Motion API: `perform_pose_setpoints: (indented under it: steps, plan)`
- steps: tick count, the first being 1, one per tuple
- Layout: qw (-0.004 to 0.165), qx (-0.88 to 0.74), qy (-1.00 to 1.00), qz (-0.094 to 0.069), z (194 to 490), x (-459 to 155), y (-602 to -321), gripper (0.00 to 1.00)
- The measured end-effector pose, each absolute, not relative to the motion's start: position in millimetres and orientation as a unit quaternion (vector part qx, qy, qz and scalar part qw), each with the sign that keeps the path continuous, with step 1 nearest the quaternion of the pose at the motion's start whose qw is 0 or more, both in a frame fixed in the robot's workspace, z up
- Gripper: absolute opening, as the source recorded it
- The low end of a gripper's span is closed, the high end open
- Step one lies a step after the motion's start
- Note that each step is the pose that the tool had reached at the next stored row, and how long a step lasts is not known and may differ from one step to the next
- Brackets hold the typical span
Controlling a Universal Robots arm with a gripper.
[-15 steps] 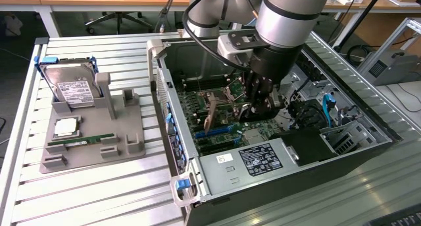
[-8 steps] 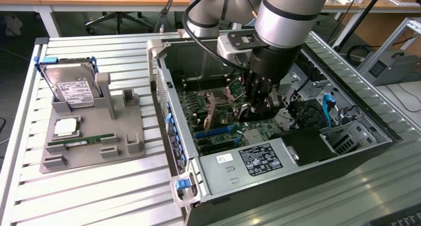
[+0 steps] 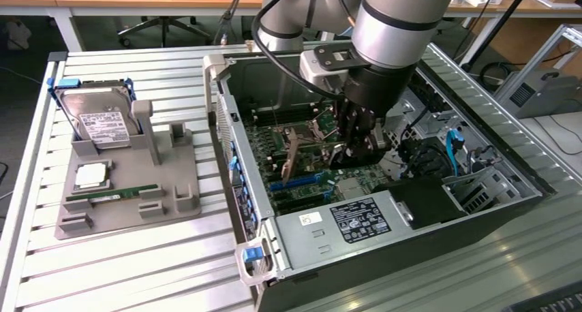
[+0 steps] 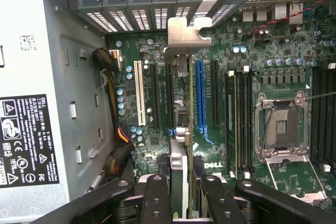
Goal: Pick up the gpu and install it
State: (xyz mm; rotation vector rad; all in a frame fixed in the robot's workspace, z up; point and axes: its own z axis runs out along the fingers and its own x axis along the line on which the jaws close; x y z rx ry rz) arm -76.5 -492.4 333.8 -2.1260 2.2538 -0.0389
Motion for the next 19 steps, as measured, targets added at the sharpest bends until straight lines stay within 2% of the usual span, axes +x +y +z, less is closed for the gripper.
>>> perform_pose_setpoints:
  steps: [19]
  plan:
    - [0.021,-0.686,0.727,-0.013,326.9,-76.5,-485.7,0.27]
